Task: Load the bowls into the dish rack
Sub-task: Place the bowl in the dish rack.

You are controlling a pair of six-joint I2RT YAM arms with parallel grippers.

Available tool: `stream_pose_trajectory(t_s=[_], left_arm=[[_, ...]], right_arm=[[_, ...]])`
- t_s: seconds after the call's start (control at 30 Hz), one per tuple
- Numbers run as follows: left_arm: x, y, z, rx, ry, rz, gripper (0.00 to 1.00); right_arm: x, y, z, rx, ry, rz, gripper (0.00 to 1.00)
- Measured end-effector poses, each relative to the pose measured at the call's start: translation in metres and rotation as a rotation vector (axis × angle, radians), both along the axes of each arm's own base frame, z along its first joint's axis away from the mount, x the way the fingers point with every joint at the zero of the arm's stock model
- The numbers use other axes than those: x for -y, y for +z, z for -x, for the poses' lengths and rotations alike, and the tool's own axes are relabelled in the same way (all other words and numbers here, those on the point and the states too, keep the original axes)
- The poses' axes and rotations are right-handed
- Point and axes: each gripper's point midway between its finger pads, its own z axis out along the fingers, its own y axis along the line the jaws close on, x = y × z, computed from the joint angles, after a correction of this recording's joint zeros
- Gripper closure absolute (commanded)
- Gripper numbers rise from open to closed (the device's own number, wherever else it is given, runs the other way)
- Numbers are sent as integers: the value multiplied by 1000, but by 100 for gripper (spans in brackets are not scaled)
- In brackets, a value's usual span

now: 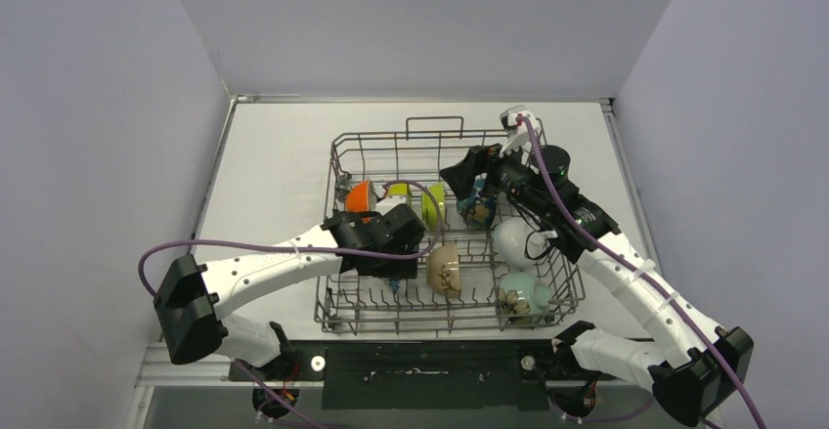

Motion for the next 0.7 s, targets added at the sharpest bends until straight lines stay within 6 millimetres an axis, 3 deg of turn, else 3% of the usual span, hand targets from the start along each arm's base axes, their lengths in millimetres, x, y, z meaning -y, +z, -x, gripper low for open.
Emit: stream_pose_trajectory(t_s=[0.3,0.7], left_arm=[[-1,-5,1,-12,-2,-15,46],[0,-2,0,0,3,2,24]], right_arm=[[0,-5,0,-10,0,6,10],[0,-6,1,-12,0,7,10]])
